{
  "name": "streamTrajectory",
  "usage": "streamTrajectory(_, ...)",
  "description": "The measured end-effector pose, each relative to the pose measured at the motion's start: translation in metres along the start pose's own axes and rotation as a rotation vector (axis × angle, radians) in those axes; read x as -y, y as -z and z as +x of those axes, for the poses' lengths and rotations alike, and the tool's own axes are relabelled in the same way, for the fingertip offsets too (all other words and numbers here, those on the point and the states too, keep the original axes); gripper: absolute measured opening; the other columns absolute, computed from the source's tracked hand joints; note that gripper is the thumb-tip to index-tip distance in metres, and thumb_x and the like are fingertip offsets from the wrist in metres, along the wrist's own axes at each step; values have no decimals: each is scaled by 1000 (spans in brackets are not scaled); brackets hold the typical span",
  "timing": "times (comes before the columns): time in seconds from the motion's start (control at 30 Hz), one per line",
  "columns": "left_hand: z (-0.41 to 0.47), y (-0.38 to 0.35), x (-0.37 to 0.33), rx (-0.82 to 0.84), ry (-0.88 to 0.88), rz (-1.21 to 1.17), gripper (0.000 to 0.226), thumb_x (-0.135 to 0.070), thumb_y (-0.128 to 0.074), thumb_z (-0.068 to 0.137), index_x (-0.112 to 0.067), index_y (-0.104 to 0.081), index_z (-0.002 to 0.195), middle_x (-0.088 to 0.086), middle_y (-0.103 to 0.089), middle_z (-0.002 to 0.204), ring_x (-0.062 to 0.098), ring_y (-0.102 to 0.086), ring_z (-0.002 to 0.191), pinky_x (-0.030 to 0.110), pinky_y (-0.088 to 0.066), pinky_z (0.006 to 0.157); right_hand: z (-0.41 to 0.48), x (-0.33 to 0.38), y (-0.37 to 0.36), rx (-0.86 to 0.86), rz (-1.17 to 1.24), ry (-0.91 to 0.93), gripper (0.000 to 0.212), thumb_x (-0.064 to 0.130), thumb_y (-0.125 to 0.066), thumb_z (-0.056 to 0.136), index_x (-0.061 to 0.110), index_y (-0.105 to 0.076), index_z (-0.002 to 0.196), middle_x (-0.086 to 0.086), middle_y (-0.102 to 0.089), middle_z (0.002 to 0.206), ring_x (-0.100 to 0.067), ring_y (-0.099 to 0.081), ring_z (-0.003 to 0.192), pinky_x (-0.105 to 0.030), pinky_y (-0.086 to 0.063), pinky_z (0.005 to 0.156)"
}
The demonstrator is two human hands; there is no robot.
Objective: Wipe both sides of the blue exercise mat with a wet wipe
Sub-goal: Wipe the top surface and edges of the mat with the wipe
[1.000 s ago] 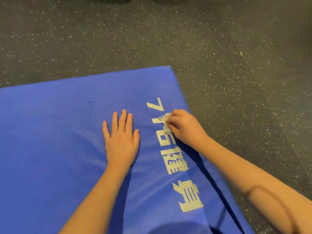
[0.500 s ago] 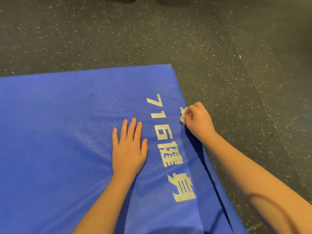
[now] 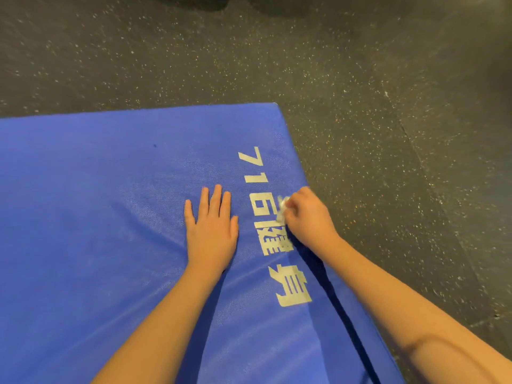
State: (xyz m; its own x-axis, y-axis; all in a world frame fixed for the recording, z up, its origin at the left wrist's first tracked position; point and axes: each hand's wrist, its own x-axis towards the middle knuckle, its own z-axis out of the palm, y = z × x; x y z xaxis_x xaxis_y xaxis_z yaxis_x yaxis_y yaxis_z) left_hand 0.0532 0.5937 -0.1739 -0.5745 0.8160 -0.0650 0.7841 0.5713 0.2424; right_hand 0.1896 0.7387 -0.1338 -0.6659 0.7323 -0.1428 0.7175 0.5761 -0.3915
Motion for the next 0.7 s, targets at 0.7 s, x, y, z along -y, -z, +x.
streamTrajectory(0.7,-90,0,-28,119,17,-25,63,-49,-23,95,-16,-43,145,5,-33,156,28,-24,146,56,-19,114,-60,-15,5,-25,-29,32,12,4,-59,86,-1,-69,82,-14,-56,84,-31,-53,80,-29,-34,63)
